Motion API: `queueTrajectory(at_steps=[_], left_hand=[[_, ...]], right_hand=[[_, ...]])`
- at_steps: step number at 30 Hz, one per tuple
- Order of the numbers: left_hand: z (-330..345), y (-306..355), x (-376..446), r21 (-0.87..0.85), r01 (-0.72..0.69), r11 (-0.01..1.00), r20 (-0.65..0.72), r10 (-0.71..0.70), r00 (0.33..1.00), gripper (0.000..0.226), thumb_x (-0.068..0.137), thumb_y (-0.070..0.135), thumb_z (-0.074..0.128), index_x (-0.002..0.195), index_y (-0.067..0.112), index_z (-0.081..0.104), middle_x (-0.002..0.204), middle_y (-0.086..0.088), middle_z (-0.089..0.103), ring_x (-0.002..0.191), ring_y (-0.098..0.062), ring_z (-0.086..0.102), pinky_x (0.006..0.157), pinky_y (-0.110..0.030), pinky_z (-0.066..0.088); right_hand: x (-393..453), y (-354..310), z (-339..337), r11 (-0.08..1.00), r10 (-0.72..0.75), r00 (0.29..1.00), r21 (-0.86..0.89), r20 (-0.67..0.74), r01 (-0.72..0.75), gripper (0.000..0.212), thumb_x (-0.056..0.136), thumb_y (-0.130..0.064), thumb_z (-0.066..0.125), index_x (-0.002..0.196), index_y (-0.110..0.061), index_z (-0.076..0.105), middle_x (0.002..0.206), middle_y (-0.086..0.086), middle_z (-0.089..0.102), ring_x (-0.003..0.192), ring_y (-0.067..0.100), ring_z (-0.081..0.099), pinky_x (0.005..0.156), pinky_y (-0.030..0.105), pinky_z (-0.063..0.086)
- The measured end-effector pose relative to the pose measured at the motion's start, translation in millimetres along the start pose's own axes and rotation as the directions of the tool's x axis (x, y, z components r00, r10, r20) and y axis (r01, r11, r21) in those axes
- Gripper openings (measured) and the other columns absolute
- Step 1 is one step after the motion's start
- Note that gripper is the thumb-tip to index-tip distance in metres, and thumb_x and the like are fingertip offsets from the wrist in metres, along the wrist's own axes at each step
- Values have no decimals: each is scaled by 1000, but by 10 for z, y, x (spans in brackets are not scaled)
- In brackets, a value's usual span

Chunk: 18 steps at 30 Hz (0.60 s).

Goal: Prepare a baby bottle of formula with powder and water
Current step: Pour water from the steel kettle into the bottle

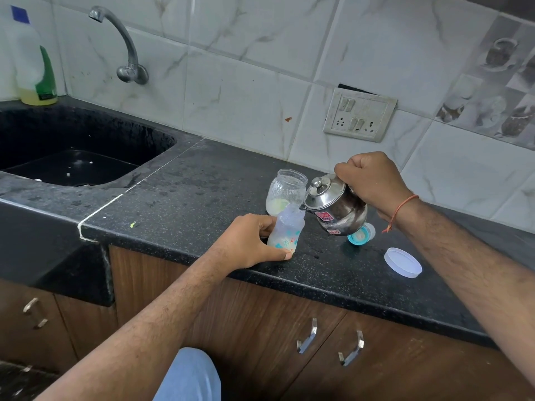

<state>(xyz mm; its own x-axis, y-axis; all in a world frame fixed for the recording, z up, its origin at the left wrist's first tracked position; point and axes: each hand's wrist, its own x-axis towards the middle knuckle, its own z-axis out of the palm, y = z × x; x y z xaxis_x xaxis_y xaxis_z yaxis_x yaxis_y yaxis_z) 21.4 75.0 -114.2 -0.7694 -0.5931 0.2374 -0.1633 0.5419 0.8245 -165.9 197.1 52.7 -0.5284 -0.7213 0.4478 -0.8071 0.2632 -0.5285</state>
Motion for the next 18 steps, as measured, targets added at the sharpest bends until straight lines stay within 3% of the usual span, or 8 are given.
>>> queueTrajectory(at_steps=[11,18], left_hand=[[1,-10,11,8,1,1000,1,-1,1000,56,76,35,100,127,36,78,112,24,81,98,19,71,84,-1,52],[7,-5,-1,-9,-7,1000,-2,7,1000,53,75,35,101,123,36,80,108,25,81,100,13,74,97,-14,56]], right_hand=[[11,-24,-13,999,-18,1000,-28,8,18,41,90,-21,67,51,-18,55,48,-7,48,55,13,43,58,26,37],[22,-31,-14,998,-28,999,-52,15,29,41,89,-21,68,51,-18,55,51,-4,49,55,13,44,57,27,36]])
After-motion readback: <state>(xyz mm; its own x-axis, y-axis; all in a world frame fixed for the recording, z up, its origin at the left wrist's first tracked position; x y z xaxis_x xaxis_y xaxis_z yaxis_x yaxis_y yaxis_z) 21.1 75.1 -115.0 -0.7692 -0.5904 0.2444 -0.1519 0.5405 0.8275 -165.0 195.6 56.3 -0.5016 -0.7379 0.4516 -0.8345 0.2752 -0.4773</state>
